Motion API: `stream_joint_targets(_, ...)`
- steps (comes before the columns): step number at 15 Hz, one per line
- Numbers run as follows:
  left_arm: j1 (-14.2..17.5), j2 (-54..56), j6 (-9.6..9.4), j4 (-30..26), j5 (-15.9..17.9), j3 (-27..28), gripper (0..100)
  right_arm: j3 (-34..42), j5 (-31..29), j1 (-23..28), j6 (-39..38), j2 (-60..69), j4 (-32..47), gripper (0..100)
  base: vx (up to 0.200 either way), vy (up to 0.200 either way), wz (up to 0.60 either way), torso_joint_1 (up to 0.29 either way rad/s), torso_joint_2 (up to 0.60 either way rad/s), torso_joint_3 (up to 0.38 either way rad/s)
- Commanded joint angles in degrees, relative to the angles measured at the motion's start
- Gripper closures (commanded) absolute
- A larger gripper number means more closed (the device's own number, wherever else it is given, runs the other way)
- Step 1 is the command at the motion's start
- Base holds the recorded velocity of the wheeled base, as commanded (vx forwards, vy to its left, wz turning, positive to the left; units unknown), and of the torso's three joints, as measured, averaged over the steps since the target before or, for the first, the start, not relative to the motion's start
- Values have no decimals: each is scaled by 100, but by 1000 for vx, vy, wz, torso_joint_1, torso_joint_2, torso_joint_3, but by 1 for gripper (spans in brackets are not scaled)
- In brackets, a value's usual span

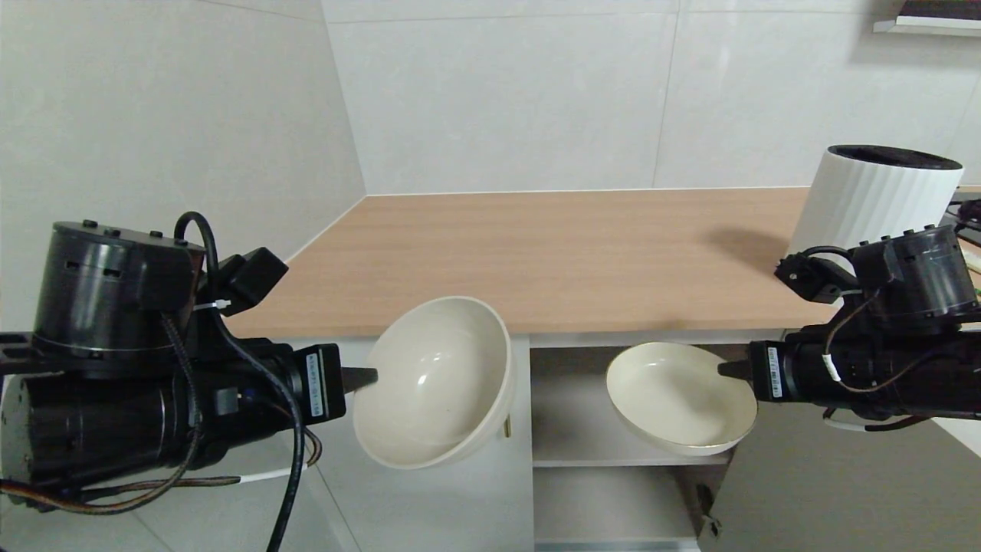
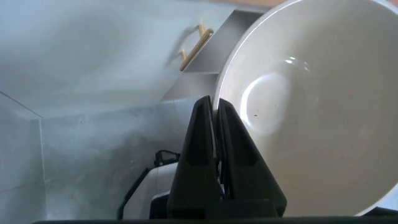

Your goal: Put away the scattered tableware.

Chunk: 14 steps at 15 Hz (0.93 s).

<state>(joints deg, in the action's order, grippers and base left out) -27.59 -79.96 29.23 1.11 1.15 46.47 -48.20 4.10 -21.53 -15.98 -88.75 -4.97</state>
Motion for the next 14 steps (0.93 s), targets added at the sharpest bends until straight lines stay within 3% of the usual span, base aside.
stream_joint_targets(1, -1, -20, 3, 3, 0, 2, 100, 4, 3, 0, -1, -29, -4, 100, 0, 0, 0, -183, 456, 261)
stream_joint_targets(11, -1, -29, 3, 3, 0, 2, 100, 21, 3, 0, 60, -29, -4, 100, 0, 0, 0, -163, 459, 298)
stream_joint_targets(14, -1, -29, -102, 3, 0, -6, 100, 74, 3, -9, 157, -29, -4, 100, 0, 0, 0, -89, 339, 248)
